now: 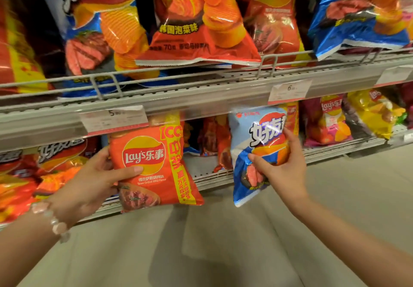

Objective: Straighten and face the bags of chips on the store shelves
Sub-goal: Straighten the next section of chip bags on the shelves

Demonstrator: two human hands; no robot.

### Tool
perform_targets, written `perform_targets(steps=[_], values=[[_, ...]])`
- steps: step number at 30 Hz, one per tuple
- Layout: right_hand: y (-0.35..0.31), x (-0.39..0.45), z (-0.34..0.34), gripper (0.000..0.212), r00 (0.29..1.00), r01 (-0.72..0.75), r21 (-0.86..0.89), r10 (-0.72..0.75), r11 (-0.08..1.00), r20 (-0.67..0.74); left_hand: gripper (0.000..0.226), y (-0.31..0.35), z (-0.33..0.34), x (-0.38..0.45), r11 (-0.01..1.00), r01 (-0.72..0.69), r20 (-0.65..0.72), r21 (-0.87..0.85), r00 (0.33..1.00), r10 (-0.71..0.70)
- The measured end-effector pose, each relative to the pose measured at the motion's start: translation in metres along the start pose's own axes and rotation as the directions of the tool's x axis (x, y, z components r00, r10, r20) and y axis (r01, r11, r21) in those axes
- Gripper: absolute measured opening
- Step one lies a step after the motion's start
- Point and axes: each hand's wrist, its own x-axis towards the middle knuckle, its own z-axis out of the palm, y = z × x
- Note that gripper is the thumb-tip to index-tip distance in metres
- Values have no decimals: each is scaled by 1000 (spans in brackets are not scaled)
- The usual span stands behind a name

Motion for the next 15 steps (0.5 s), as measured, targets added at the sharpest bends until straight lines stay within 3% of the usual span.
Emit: perform_targets(steps=[2, 5, 9, 15], values=[[-5, -16, 24, 93, 997, -31, 22, 29, 999, 69, 95, 0, -19, -8, 1000, 8, -26, -13, 1000, -8], [-16, -28, 63, 96, 993, -50, 6, 49, 999, 103, 101, -2, -44, -18, 1000, -2, -52, -1, 999, 2], [-36, -31, 115, 97, 991, -24, -52, 31, 998, 131, 55, -6, -68, -29, 1000, 17, -109, -18, 994, -19], [-51, -29, 177, 96, 989, -32, -217, 62, 976, 133, 51, -9, -81, -33, 999, 14, -139, -38, 990, -20]])
